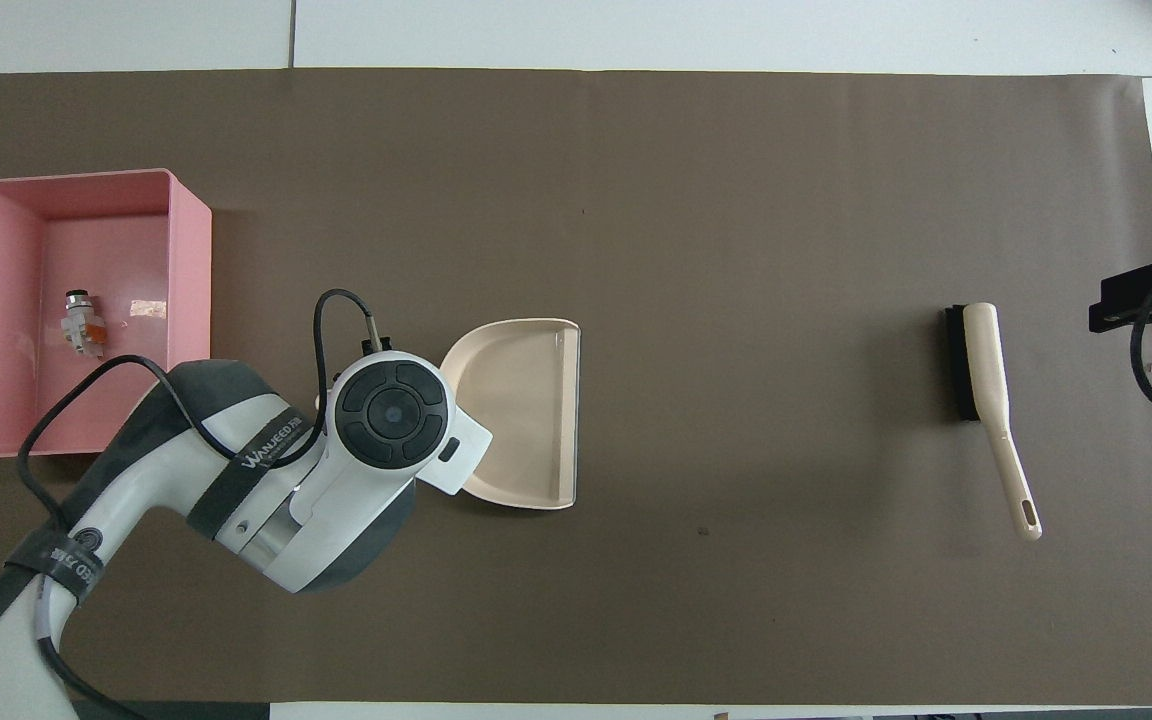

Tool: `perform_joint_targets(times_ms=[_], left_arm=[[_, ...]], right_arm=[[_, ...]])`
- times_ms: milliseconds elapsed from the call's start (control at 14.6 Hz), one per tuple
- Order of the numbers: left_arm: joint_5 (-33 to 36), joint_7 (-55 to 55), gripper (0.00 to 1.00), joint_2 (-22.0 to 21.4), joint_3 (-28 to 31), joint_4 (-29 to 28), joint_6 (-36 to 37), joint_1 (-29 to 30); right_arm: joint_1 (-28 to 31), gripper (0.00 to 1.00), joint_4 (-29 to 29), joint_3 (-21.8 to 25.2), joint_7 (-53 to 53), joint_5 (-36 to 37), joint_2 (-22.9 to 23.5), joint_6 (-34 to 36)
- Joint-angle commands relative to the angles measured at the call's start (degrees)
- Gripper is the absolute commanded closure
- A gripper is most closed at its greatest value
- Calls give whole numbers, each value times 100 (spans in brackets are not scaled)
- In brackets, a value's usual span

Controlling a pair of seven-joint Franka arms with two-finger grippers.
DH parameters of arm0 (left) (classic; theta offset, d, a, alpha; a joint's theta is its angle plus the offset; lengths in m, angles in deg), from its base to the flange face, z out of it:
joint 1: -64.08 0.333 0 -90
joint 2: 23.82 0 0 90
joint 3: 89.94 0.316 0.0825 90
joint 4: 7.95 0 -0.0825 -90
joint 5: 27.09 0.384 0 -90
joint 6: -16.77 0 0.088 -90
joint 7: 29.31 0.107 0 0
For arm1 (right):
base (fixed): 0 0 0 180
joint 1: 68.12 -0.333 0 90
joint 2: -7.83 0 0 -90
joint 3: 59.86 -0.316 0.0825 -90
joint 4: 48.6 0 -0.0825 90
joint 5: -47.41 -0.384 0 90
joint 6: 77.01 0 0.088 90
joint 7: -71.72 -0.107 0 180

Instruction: Clean e-waste and dump in bin

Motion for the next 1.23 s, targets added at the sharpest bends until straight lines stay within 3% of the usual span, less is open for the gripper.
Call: perform_joint_targets(times_ms=[0,205,410,684,1162], left_arm=[[-65,-967,1,-362,30,5,383,374],[-65,-2187,1,-442,30,5,1006,927],[-528,-3658,1,-494,48,127,973,1560],[-1803,-3766,1,-433,65,1338,1043,2579],[-1911,-3695,1,-372,83,3096,2447,3012]], right_arm=[[-45,1,60,5,269,150,40,-168],[-45,1,52,-22,412,311,32,-178],[-45,1,51,-22,377,302,31,-152],[-54,1,60,-22,298,223,-4,-73],[-36,1,8,-22,306,214,-30,-73]])
